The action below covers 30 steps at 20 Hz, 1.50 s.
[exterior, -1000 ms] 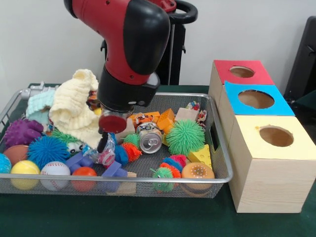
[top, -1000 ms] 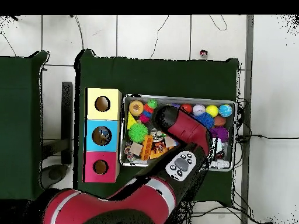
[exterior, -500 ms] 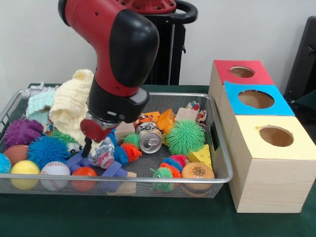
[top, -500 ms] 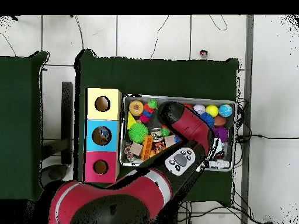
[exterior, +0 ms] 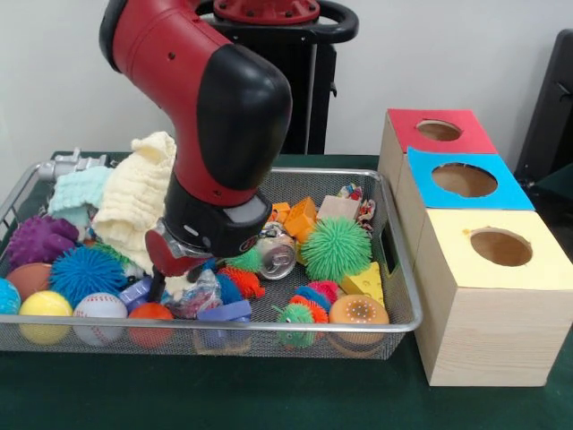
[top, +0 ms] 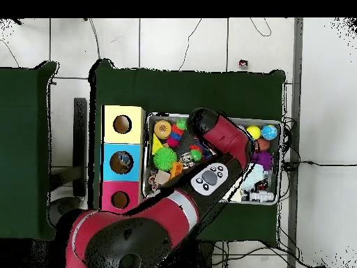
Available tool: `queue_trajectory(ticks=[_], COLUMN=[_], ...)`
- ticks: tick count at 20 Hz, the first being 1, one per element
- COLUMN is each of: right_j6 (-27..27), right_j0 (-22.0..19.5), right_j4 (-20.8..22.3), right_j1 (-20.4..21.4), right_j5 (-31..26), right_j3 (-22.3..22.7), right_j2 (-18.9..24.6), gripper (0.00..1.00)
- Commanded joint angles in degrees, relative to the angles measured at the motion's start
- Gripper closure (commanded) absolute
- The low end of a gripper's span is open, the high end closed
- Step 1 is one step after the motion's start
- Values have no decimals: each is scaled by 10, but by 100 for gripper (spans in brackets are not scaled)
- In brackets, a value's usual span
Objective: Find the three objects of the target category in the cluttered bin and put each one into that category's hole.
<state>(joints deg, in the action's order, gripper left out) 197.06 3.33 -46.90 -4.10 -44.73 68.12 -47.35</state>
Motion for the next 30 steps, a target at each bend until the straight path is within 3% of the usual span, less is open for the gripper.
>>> queue_trajectory(ticks=[1, 6, 11, 16, 22, 30], right_j6=[253, 256, 260, 294, 289, 330], right_j0=[6, -3, -21, -38, -74, -145], right_j4=[-32, -20, -6, -30, -28, -84], right_j1=[-40, -31, -46, -78, -130, -201], right_j5=[-111, -161, -263, -249, -297, -345], right_j3=[-115, -153, -228, -291, -383, -535], right_j2=[36, 46, 31, 11, -37, -161], gripper=[0, 0, 0, 0, 0, 0])
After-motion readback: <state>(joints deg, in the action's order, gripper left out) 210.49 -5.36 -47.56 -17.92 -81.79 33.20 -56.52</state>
